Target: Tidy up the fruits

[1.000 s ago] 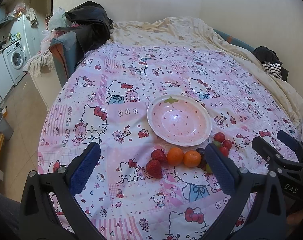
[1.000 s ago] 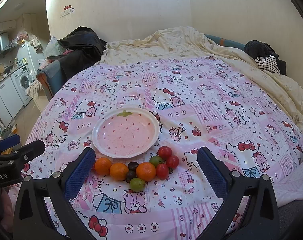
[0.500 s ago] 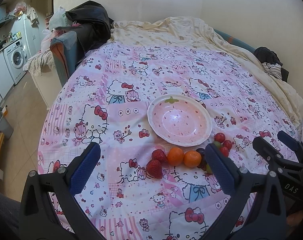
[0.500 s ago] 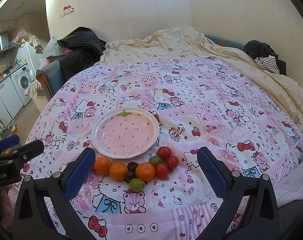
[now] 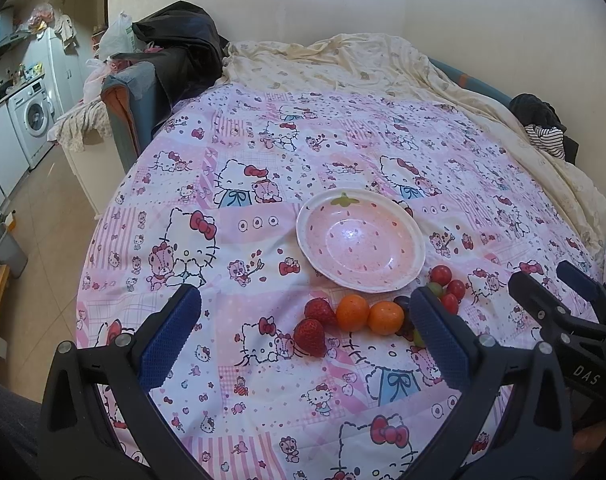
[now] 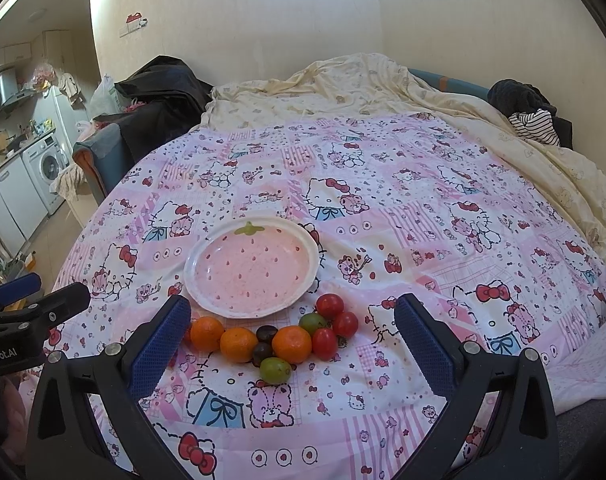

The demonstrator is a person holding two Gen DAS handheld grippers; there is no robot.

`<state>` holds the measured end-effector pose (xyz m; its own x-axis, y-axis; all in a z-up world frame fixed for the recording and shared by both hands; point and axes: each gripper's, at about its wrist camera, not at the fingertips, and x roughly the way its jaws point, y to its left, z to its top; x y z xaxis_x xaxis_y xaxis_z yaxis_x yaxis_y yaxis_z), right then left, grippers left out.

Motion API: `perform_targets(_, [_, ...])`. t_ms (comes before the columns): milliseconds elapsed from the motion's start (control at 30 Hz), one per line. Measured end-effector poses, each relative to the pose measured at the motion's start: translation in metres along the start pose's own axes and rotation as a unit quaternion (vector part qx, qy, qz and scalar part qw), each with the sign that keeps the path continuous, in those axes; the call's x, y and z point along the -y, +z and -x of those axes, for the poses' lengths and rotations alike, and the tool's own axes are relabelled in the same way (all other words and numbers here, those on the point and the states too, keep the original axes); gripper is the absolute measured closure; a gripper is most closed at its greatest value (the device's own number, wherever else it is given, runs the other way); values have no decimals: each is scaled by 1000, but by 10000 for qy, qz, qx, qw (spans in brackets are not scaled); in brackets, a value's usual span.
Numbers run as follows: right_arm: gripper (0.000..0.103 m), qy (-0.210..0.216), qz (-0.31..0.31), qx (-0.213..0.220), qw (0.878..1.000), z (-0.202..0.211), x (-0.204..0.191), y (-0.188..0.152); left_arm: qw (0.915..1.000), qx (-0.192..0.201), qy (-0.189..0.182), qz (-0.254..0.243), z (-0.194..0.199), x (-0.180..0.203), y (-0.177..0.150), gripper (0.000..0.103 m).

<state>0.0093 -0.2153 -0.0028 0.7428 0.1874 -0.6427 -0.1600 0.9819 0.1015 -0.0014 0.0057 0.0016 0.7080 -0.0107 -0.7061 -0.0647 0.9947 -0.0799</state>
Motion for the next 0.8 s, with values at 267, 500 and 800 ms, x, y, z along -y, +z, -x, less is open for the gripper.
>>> perform_targets(267, [0,-6,-3,-5,10000,0,0,0,10000,-3,3,11,0,-1,-1,0])
perform_targets(500, [0,-4,-7,-9,10000,1,0,1,10000,-7,3,5,0,-1,0,0])
perform_targets(800, [0,-6,-1,-13,10000,0,0,0,10000,-4,54,-8,0,-3,-2,0])
